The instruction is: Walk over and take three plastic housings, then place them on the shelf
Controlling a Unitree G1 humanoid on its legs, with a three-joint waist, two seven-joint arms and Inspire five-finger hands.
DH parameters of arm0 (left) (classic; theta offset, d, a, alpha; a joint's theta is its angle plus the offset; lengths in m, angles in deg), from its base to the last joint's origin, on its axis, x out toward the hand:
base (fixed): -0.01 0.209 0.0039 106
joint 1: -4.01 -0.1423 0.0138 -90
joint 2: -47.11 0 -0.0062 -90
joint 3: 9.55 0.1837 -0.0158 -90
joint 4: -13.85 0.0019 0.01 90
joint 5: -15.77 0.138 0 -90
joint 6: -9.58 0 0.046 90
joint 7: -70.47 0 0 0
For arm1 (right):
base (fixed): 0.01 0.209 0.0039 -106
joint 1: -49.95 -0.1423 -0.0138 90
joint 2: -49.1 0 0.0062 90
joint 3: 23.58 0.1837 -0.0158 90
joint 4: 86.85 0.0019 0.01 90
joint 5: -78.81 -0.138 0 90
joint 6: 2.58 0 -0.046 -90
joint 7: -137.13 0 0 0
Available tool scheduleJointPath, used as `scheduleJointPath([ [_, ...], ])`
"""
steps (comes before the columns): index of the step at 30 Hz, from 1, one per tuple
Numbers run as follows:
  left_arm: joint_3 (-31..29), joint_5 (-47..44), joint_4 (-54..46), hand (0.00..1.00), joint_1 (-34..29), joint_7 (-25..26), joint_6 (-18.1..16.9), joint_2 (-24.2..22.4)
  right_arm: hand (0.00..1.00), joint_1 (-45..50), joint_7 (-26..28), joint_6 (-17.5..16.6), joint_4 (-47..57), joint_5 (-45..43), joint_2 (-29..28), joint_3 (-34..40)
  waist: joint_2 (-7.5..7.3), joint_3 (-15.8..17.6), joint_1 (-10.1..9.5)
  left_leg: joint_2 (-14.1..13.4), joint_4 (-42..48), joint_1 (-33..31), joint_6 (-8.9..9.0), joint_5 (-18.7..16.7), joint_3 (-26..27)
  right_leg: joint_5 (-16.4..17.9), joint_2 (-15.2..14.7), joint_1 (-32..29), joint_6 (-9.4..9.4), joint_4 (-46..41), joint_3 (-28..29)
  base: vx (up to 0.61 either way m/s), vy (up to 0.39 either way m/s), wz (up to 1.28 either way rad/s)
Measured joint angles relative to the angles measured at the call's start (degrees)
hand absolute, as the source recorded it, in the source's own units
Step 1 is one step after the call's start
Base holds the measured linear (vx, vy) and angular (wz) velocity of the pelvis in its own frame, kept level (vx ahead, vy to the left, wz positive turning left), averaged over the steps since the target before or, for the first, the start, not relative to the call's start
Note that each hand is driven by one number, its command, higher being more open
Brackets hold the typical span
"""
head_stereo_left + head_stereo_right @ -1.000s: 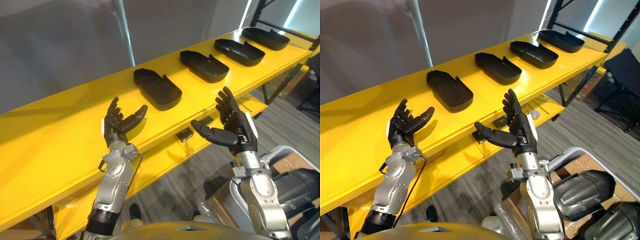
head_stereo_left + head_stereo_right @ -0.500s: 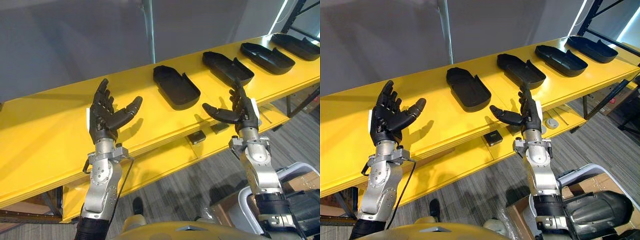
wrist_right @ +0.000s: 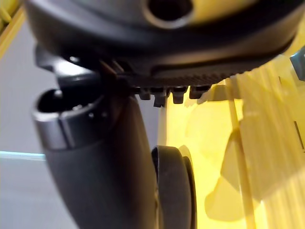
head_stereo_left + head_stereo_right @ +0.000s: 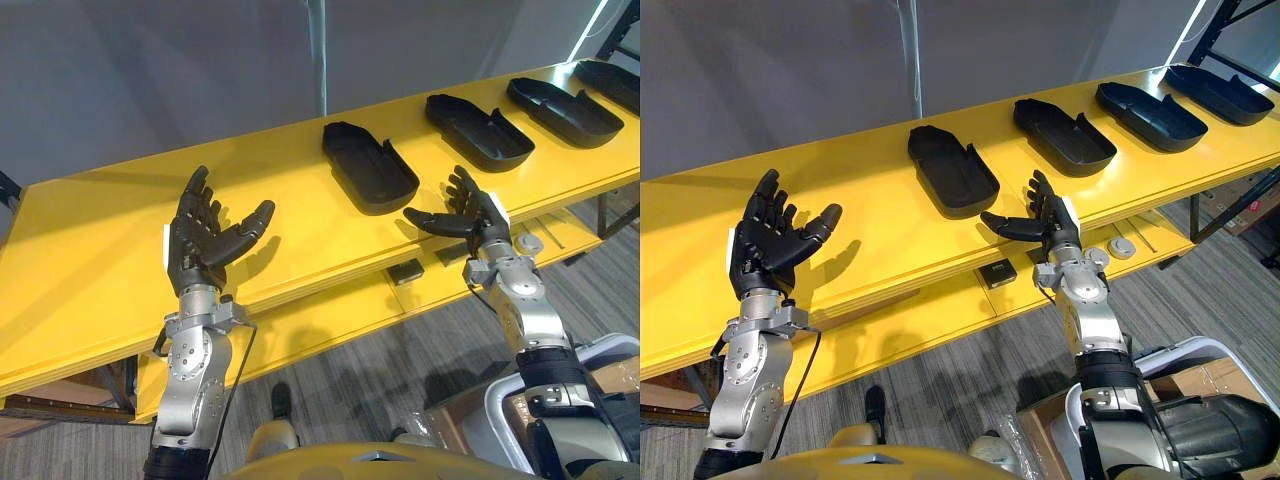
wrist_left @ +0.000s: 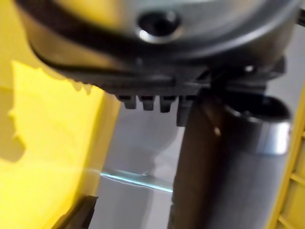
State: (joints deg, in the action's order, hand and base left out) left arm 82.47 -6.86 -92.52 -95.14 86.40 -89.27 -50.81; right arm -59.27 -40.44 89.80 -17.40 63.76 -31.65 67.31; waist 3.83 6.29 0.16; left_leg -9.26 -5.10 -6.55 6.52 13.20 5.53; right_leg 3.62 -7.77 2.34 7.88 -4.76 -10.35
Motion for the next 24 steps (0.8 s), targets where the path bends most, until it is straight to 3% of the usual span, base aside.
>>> scheduleJointPath([
  [2, 0.97, -0.06, 0.02, 1.00, 0.01, -0.03, -0.02, 0.97, 1.00, -0.98, 0.02, -0.41, -1.69, -1.14, 0.50, -0.82, 0.03, 0.02, 0.01, 0.01, -0.02, 0.00, 0.11, -0.11, -0.57, 0.05, 0.08, 0.49, -0.15, 0.31, -0.50, -0.04, -0.017, 0.10],
  [6, 2.75, -0.63, 0.08, 1.00, -0.01, -0.25, -0.10, 2.15, 1.00, -3.30, 1.10, -0.56, -4.14, -2.15, 1.53, -1.91, 0.06, 0.03, -1.06, 0.03, -0.02, -0.12, 2.02, -1.60, -1.30, -1.10, 0.32, 0.95, -0.58, 2.23, -0.53, 0.00, -0.011, -0.04],
  [13, 4.07, -2.28, 1.18, 1.00, 0.00, -2.12, -0.36, 2.30, 1.00, -4.93, 3.44, -1.41, -5.07, -2.16, 1.65, -3.20, 0.04, 0.04, -1.43, -0.14, 0.16, -0.20, 0.47, -0.03, -2.22, -1.73, 0.84, 1.70, -0.36, 3.00, -0.51, 0.03, -0.024, -0.01],
  [24, 4.36, -2.28, 2.83, 1.00, 0.04, -2.76, -1.01, 2.73, 1.00, -7.00, 6.10, -1.95, -6.35, -2.13, 1.59, -6.15, 0.03, 0.04, -1.69, -0.18, 0.04, -0.27, 0.39, -0.55, -2.49, -1.59, 0.96, 1.73, -0.51, 2.97, -0.54, 0.00, -0.002, 0.00],
])
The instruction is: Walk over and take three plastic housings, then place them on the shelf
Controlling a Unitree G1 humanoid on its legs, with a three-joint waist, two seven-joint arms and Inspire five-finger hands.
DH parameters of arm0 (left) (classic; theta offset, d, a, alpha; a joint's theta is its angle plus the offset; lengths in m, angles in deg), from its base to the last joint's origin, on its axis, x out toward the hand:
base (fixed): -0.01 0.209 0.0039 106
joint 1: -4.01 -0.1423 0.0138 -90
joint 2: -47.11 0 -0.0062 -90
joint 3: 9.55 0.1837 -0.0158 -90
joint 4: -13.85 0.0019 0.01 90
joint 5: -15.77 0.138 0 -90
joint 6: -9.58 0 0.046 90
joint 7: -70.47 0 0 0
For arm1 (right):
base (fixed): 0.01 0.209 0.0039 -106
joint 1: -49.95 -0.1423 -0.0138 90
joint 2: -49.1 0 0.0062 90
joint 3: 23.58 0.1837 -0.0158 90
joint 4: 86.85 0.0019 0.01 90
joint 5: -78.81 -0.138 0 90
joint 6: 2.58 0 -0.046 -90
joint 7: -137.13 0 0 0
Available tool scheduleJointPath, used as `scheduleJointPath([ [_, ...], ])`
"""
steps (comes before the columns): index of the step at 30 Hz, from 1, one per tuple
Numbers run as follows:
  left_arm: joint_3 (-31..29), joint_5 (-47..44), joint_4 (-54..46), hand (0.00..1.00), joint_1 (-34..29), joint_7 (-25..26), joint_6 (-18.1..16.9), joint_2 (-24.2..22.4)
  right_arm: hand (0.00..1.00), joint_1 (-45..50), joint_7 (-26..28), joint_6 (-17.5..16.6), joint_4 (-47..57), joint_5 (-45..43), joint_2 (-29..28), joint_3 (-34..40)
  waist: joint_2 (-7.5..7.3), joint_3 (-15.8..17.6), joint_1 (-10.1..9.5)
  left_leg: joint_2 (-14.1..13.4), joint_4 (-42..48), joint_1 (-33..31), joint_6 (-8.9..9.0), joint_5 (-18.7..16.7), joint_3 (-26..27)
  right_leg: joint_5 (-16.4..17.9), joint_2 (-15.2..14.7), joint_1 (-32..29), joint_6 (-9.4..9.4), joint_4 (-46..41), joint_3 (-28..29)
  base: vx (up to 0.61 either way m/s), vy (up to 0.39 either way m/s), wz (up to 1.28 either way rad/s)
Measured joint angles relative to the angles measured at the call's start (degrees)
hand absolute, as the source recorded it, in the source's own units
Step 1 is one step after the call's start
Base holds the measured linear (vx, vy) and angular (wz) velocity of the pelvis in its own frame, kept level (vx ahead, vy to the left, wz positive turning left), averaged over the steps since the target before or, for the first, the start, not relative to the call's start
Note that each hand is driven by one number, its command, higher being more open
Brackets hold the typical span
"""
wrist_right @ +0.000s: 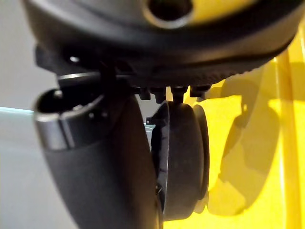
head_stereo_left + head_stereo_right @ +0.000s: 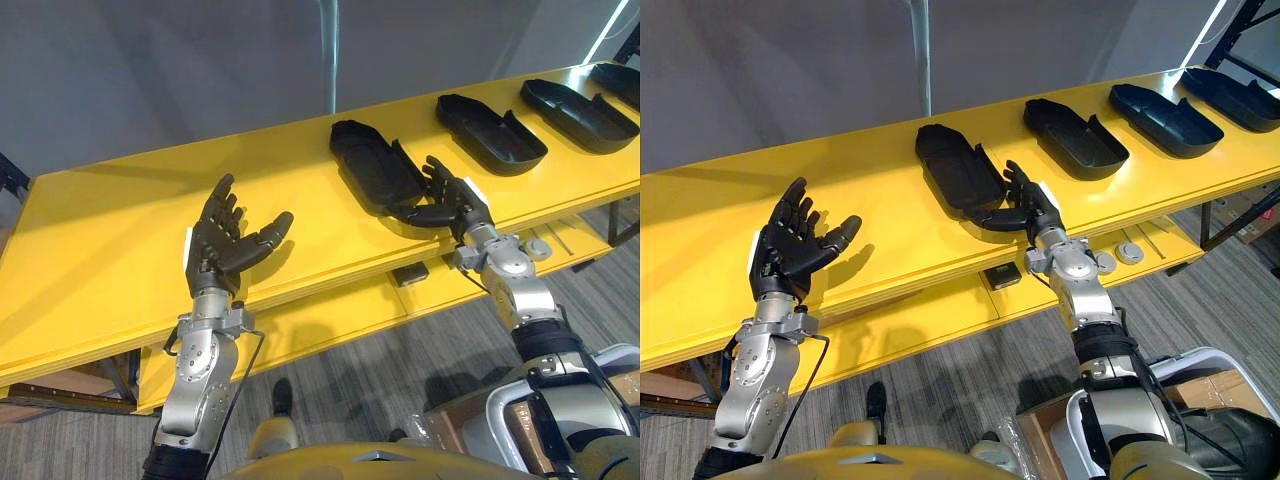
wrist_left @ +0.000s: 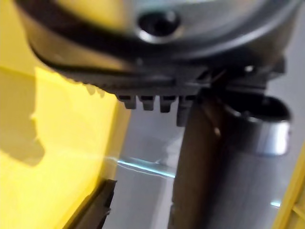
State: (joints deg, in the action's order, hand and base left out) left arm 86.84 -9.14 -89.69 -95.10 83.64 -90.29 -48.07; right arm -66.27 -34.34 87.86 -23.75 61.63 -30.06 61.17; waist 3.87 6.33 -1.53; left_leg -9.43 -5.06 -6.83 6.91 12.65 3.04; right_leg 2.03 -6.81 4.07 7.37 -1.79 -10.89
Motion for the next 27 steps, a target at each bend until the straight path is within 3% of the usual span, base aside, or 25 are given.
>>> scheduleJointPath([
  [22, 1.63, 0.02, 1.96, 1.00, 0.00, -0.41, -0.15, 0.49, 1.00, 2.32, 1.45, 0.02, 5.13, 1.70, -0.20, -2.26, -0.21, 0.00, 0.11, -0.09, 0.08, -0.25, -0.12, 0.60, 0.45, 0.23, 0.05, -0.93, -0.23, -0.54, 0.22, 0.00, -0.001, 0.00],
  [27, 1.51, 0.02, 1.89, 1.00, -0.14, -0.41, -0.15, 0.35, 1.00, 3.19, -0.65, -0.47, 5.96, 4.78, -0.66, -3.37, -0.20, 0.01, 0.17, -0.10, -0.01, 0.03, 0.32, 0.33, 0.42, 0.90, -0.01, -1.05, -0.57, -1.22, 0.16, 0.00, 0.000, 0.00],
])
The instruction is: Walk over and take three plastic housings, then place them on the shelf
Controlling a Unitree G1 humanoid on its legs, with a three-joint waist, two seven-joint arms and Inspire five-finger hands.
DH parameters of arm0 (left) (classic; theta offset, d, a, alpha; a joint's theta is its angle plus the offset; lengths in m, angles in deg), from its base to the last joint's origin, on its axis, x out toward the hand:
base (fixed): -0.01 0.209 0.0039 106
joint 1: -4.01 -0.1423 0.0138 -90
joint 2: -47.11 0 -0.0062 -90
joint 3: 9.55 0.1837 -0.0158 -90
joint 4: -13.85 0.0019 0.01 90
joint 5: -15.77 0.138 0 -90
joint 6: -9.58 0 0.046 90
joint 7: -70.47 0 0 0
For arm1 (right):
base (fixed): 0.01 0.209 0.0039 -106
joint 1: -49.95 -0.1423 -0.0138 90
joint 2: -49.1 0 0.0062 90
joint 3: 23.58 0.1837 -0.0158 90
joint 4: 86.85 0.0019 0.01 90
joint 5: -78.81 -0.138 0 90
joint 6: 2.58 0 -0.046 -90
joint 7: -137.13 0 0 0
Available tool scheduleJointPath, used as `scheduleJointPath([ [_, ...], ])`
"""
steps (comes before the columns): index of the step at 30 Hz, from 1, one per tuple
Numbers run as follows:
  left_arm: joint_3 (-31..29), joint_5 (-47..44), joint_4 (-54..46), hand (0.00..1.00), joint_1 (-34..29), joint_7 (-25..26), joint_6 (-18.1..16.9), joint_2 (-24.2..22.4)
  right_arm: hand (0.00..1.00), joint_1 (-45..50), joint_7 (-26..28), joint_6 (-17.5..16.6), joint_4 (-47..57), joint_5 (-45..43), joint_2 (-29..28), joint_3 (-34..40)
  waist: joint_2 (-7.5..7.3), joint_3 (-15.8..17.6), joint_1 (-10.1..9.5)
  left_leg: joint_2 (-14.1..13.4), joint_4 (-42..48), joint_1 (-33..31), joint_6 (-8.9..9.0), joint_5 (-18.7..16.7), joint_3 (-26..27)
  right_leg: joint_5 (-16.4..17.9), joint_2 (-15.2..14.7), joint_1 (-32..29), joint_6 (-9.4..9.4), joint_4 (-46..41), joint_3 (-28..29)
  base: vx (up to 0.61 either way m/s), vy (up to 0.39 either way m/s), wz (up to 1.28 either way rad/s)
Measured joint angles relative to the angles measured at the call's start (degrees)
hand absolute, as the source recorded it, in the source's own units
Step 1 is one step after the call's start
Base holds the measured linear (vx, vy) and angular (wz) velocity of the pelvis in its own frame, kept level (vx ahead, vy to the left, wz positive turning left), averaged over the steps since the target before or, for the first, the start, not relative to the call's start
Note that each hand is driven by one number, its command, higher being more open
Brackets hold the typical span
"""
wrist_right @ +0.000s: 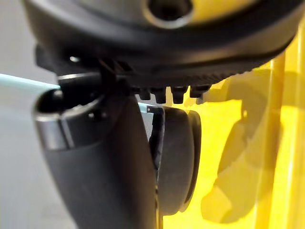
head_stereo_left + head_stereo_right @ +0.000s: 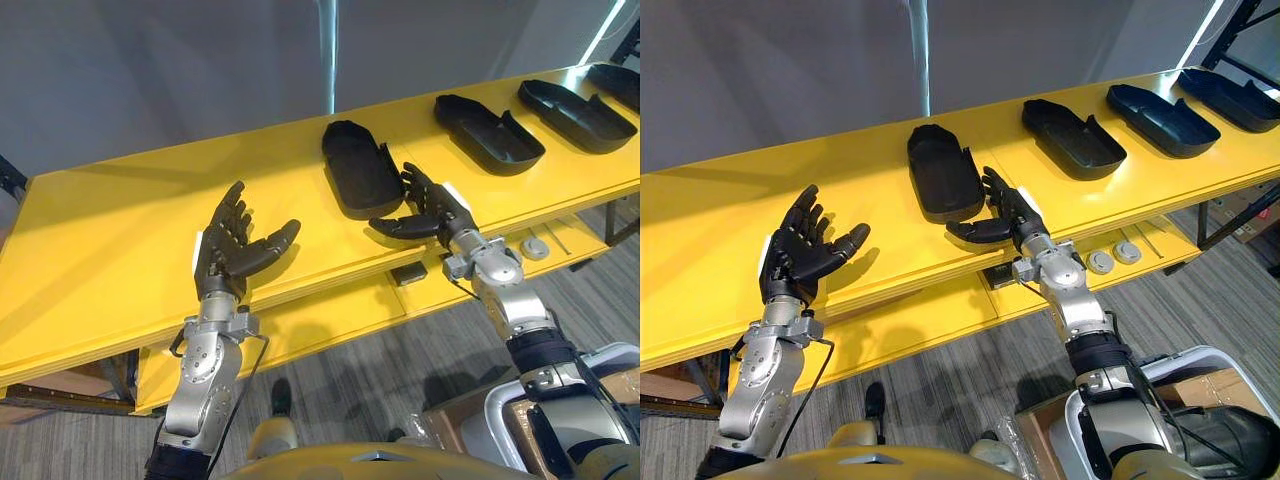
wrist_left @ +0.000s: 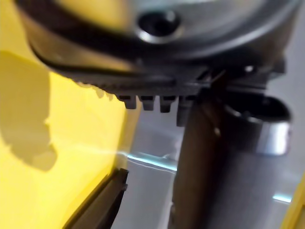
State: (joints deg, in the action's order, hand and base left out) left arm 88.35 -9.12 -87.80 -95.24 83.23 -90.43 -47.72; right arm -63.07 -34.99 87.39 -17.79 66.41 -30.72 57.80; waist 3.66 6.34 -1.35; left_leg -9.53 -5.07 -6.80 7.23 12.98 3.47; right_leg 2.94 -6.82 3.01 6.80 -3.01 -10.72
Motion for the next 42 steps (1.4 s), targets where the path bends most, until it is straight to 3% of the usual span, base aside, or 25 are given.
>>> scheduleJointPath([
  [6, -0.04, 0.01, -0.12, 1.00, -0.46, 0.03, 0.00, -0.10, 1.00, 3.10, -7.41, -2.27, 4.15, 3.24, -2.32, 0.00, 0.02, 0.02, -0.16, 0.02, 0.02, -0.18, 0.04, 0.04, -0.01, -0.01, -0.02, -0.14, 0.02, 0.05, 0.00, 0.00, 0.000, 0.00],
  [11, -0.39, 0.01, -0.83, 1.00, -2.84, 0.07, -0.21, -1.79, 1.00, 11.63, -12.42, -6.07, 24.13, 5.63, -5.51, 5.13, 0.05, 0.03, 0.44, -0.02, 0.17, -0.44, -0.23, 0.24, 0.64, -0.27, -0.05, -0.83, 0.38, -0.02, 0.72, 0.02, -0.012, -0.05],
  [15, -0.93, 0.01, -2.57, 1.00, -4.95, 0.39, -0.22, -2.31, 1.00, 18.00, -10.95, -8.43, 34.70, 6.46, -6.34, 7.43, 0.03, 0.04, 1.71, -0.12, 0.16, 0.41, -0.10, 0.03, 1.74, -0.22, -0.15, -0.71, 0.34, -0.02, 1.73, 0.02, -0.019, -0.14],
  [24, -0.33, -0.73, -4.74, 1.00, -5.38, -1.78, -0.23, -2.31, 1.00, 30.29, -0.56, -6.58, 37.66, 2.32, -6.83, 2.69, 0.09, 0.05, 3.14, -0.64, -0.03, 1.26, 0.13, -1.14, 3.48, 0.16, -0.01, -1.04, 0.26, 0.11, 3.25, -0.02, -0.014, -0.10],
  [35, 3.36, -1.88, -4.73, 1.00, -4.26, -0.07, -0.22, -2.12, 1.00, 30.69, 1.25, -4.23, 37.48, -0.33, -6.87, -4.03, 0.14, -0.06, 3.20, -0.66, 0.16, 1.26, -0.04, -0.71, 4.28, -0.34, -0.02, -1.50, 0.45, -0.01, 4.04, 0.02, -0.013, -0.03],
  [42, 6.00, -1.88, -4.73, 1.00, -3.97, 0.92, -0.21, -1.50, 1.00, 29.46, -1.99, -4.12, 34.58, -0.32, -6.91, -7.36, 0.23, -0.34, 3.19, -0.63, 0.01, 1.52, -0.08, -0.64, 4.17, -0.33, -0.02, -1.17, 0.44, -0.02, 3.98, 0.00, -0.002, 0.00],
])
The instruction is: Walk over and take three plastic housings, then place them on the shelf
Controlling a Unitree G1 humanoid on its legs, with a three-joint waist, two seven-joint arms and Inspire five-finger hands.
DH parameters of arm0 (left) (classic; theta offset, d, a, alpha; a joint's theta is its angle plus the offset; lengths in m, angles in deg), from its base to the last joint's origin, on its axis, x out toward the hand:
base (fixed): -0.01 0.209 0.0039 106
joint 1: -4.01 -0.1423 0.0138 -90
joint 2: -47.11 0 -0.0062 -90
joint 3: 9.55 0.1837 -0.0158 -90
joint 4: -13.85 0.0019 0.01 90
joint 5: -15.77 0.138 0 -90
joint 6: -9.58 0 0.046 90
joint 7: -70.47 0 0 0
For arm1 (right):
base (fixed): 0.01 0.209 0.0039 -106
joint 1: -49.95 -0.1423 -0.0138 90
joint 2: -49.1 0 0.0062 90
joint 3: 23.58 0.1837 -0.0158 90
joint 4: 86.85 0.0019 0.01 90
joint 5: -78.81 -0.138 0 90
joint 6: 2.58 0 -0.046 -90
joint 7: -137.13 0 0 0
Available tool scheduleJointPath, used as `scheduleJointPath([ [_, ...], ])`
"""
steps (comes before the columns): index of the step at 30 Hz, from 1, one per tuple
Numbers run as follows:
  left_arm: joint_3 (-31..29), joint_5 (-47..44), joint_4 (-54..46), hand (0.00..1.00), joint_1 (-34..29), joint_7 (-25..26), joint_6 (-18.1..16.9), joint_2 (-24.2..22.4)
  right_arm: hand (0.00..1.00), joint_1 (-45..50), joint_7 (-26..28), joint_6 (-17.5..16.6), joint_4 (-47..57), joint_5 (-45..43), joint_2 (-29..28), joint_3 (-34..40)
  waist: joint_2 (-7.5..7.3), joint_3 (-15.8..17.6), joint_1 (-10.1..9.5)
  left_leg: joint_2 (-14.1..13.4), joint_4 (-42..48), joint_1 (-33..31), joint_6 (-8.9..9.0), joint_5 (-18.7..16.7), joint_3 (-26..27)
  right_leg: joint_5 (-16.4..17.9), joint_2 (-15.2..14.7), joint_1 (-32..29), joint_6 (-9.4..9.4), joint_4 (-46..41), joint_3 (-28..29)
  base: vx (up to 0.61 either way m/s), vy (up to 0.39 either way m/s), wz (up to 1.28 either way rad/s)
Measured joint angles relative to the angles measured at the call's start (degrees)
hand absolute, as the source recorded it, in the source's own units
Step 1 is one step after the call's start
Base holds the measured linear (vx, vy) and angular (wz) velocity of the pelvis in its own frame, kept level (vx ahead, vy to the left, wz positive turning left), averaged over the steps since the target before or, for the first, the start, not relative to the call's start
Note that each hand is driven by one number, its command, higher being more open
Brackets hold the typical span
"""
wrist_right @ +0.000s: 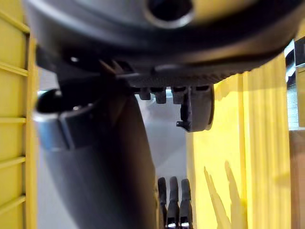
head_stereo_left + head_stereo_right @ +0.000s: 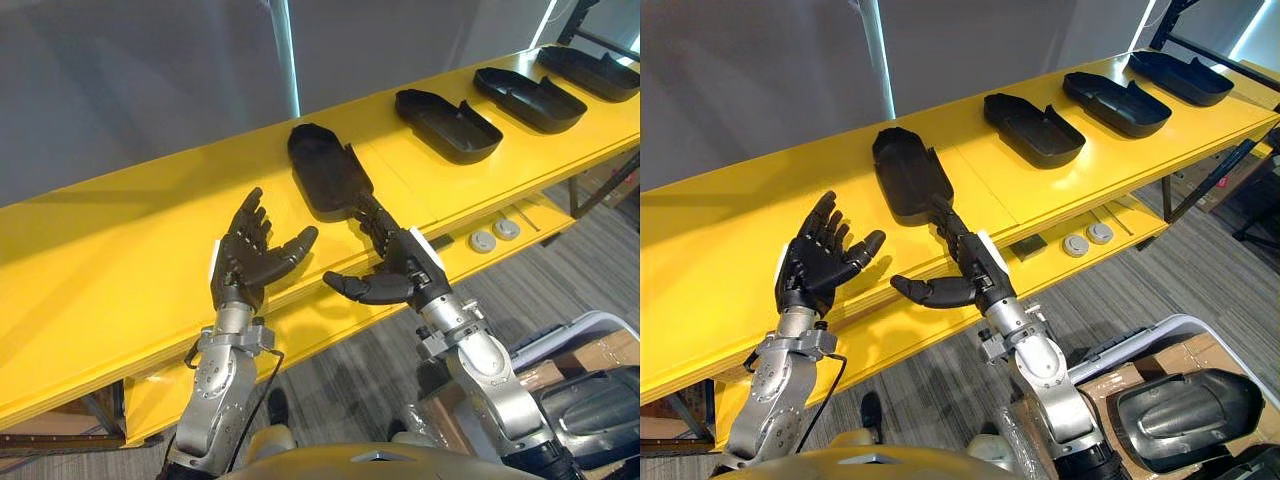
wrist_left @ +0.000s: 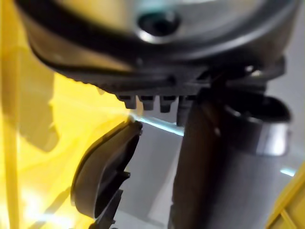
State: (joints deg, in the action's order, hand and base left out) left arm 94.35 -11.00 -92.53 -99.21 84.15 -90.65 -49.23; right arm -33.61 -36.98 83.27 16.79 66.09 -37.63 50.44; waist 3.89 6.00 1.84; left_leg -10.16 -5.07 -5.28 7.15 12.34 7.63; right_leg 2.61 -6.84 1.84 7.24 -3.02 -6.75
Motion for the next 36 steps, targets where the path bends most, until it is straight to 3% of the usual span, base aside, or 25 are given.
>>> scheduleJointPath([
  [13, 0.91, 0.03, 0.04, 1.00, 0.20, 1.13, 0.16, -0.02, 1.00, -5.80, -8.83, 2.50, -7.57, 0.64, -2.04, -0.46, 0.73, -1.96, -0.21, 0.04, -0.03, -0.20, 0.31, 0.26, -0.90, 0.04, 0.00, 0.17, -0.12, 0.01, -0.76, -0.01, -0.003, 0.02],
  [36, -1.70, 0.00, 0.77, 1.00, -0.22, 0.50, 0.30, -0.78, 1.00, -14.63, -11.44, 3.49, -15.20, 3.29, -4.08, 1.02, 1.23, -2.26, -1.60, 0.42, -0.04, -0.50, 0.33, 0.47, -2.79, 0.20, -0.09, 0.99, -0.28, 0.00, -2.39, 0.00, -0.011, 0.03],
])
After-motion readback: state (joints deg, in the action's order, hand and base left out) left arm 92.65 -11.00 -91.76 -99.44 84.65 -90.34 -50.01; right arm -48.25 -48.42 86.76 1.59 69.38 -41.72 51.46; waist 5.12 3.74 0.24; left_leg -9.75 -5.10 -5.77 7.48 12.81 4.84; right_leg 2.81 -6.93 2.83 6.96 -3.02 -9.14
